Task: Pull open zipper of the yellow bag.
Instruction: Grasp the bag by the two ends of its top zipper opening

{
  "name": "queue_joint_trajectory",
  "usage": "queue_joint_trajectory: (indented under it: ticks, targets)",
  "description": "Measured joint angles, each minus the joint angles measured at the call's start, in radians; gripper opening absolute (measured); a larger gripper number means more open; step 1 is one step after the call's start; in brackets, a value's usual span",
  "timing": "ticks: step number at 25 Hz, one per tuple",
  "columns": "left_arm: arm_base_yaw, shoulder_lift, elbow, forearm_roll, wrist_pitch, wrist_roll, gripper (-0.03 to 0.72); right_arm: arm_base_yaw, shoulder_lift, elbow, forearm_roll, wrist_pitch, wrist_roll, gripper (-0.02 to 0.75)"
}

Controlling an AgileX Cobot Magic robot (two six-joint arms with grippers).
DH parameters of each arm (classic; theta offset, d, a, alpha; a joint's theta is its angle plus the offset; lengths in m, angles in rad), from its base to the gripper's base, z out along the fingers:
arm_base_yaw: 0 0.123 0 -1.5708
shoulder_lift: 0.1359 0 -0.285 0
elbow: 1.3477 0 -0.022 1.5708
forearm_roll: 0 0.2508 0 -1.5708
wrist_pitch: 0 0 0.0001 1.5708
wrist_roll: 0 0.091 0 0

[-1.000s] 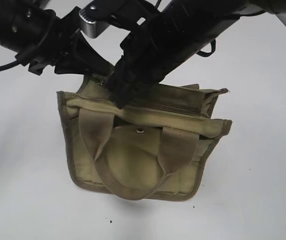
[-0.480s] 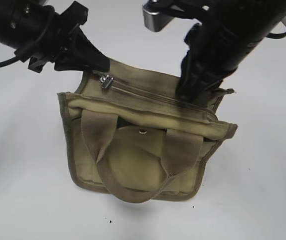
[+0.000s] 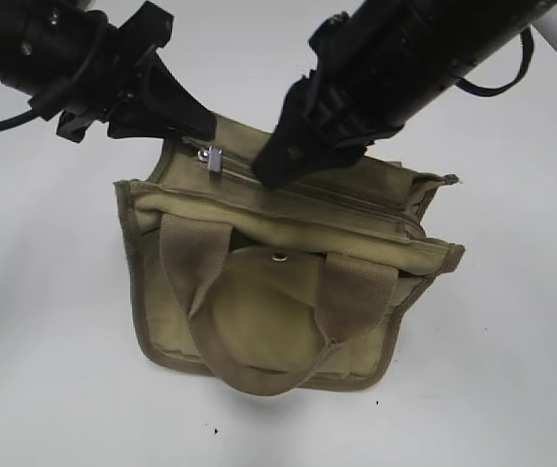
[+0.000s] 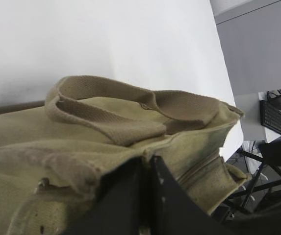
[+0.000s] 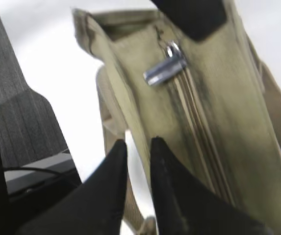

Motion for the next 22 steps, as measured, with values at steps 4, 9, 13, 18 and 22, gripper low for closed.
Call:
queue_joint_trajectory:
  ticks: [4,9,13,18,22]
  targets:
    - [0.000,0.000,0.000,-0.002,0.004,-0.001,0.003,0.058,0.000,0.000,0.040,-0.123,-0.067,0.271]
    - [0.000,0.000,0.000,-0.002,0.005,-0.001,0.003,0.137,0.015,0.000,-0.071,-0.263,-0.056,0.305]
    - [0.000,0.000,0.000,-0.002,0.009,-0.001,0.003,0.171,0.061,0.001,-0.206,-0.283,0.025,0.310]
    - [0.000,0.000,0.000,-0.002,0.016,-0.002,0.003,0.175,0.075,0.002,-0.322,-0.312,0.155,0.323]
    - [0.000,0.000,0.000,-0.002,0.017,-0.002,0.003,0.175,0.083,0.002,-0.328,-0.340,0.176,0.344]
